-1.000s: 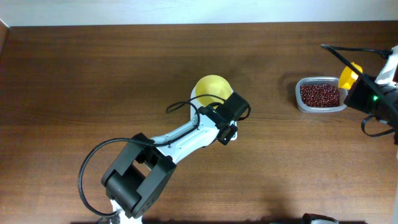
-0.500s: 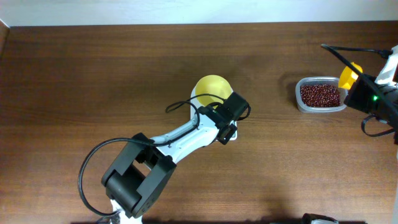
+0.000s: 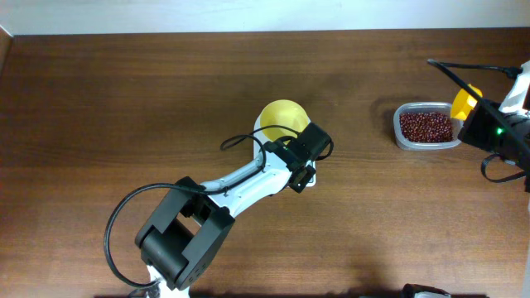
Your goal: Scoop item into bowl and weigh 50g on scale
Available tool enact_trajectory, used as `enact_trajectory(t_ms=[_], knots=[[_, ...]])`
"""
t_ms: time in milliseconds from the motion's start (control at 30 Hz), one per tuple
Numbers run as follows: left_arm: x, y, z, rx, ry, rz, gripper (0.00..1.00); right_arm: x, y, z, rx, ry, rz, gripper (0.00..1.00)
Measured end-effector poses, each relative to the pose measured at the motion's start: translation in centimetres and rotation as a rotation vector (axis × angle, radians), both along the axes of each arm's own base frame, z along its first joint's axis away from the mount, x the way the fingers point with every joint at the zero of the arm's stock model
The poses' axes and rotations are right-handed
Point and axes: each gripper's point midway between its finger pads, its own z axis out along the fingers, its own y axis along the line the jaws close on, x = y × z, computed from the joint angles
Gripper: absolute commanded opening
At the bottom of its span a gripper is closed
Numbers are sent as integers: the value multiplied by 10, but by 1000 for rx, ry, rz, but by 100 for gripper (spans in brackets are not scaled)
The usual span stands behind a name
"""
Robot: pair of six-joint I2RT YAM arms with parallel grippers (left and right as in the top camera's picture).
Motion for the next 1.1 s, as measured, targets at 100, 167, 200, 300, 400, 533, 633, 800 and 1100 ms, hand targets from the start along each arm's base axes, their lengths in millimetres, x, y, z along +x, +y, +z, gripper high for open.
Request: enact_trajectory(t_ms=[100, 167, 200, 300, 400, 533, 633, 800, 1100], knots=[[0, 0, 0, 0, 0, 0, 0, 0, 0, 0, 0, 0, -1, 4], [0, 0, -1, -1, -1, 0, 0, 0, 0, 0, 0, 0, 0, 4], [0, 0, -2, -3, -4, 0, 0, 0, 0, 0, 0, 0, 0, 4], [0, 0, -3, -4, -5, 0, 0, 0, 0, 0, 0, 0, 0, 4], [0, 0, -3, -7, -8, 0, 0, 0, 0, 0, 0, 0, 0, 4], [-12, 11, 0, 31, 39, -1, 0, 0, 0, 0, 0, 1, 0, 4], [-11, 7, 40, -39, -11, -4, 0, -2, 0, -1, 1, 8, 0, 4], [-7, 43, 169, -266, -166, 65, 0, -5, 1, -4, 5, 28, 0, 4], [5, 245, 188, -205, -149, 604, 99, -14, 10, -12, 0, 81, 92, 4]])
